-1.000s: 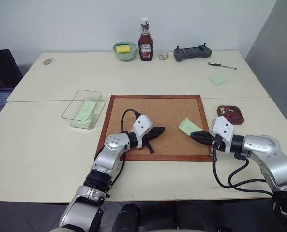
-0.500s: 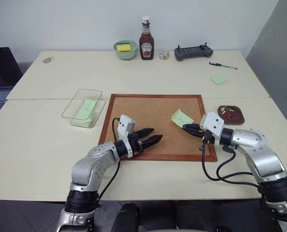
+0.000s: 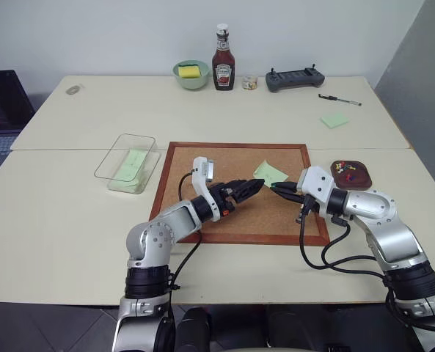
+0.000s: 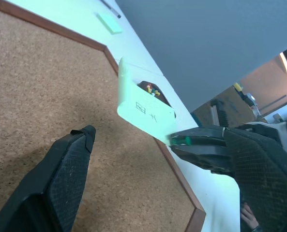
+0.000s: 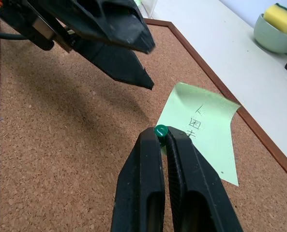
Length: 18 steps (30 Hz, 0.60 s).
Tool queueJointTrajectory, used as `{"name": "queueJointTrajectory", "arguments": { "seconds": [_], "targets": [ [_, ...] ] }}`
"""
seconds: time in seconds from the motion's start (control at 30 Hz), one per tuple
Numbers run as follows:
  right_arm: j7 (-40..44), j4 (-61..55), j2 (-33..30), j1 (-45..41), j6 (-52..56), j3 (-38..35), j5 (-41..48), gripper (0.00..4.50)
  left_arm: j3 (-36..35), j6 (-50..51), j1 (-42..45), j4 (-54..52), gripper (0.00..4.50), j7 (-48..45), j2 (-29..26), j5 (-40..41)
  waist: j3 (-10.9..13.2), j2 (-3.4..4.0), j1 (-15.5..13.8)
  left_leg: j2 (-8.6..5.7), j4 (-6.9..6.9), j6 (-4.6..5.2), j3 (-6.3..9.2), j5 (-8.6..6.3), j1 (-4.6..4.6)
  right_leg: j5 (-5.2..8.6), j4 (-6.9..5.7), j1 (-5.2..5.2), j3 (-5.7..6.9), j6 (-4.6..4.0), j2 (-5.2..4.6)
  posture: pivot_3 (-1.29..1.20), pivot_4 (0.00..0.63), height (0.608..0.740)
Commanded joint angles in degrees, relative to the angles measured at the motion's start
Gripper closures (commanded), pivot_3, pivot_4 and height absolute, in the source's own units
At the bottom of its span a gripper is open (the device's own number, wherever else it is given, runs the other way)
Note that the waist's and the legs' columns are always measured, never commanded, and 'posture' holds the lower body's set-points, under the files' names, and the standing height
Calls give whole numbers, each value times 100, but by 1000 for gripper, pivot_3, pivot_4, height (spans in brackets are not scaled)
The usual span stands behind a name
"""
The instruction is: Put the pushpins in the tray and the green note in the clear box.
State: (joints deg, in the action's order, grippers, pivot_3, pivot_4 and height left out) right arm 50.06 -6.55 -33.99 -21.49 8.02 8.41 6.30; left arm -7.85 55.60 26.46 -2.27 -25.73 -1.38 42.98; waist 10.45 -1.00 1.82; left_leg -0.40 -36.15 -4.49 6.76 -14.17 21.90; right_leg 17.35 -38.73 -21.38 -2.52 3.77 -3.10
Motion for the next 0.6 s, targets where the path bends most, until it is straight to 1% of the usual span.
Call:
{"name": "queueJointTrajectory", "arguments": {
  "seconds": [0.03, 0.23, 0.47, 0.5, 0.53, 0.6],
  "targets": [
    [23, -334, -43, -108, -62, -42, 15, 4500, -104, -120, 368, 320, 45, -4, 205, 210, 1, -2, -1, 0, 0, 0, 0, 0, 0, 0, 1, 0, 0, 0, 0, 0, 150, 740],
    [28, -509, -69, -153, 50, -54, 34, 4500, -179, -435, 864, 1129, 45, -141, 517, 191, 3, -5, 0, 0, 0, -16, -1, 9, 1, 0, 3, -1, 1, 0, 0, 0, 150, 740],
    [24, -649, -91, -169, 153, -68, 54, 4500, -346, -674, 1232, 1711, 45, -220, 795, 298, 4, -7, -1, 0, 2, -21, -1, 11, 4, 0, 7, -2, 1, 0, 0, 0, 150, 740],
    [23, -659, -92, -170, 161, -71, 56, 4500, -378, -706, 1271, 1777, 390, -221, 830, 306, 4, -7, 0, 0, 1, -21, -1, 11, 4, 0, 8, -2, 1, 0, 0, 0, 150, 740],
    [18, -672, -90, -169, 172, -70, 56, 4500, -412, -728, 1297, 1825, 493, -219, 857, 324, 4, -7, -2, -1, 1, -21, -2, 12, 4, 0, 9, -1, 0, 0, 0, 0, 150, 740],
    [7, -698, -91, -166, 194, -74, 55, 4500, -488, -728, 1339, 1893, 973, -204, 899, 388, 4, -8, -1, -1, 1, -21, -1, 12, 5, 0, 9, -1, 1, 1, -1, 0, 150, 740]
  ]
}}
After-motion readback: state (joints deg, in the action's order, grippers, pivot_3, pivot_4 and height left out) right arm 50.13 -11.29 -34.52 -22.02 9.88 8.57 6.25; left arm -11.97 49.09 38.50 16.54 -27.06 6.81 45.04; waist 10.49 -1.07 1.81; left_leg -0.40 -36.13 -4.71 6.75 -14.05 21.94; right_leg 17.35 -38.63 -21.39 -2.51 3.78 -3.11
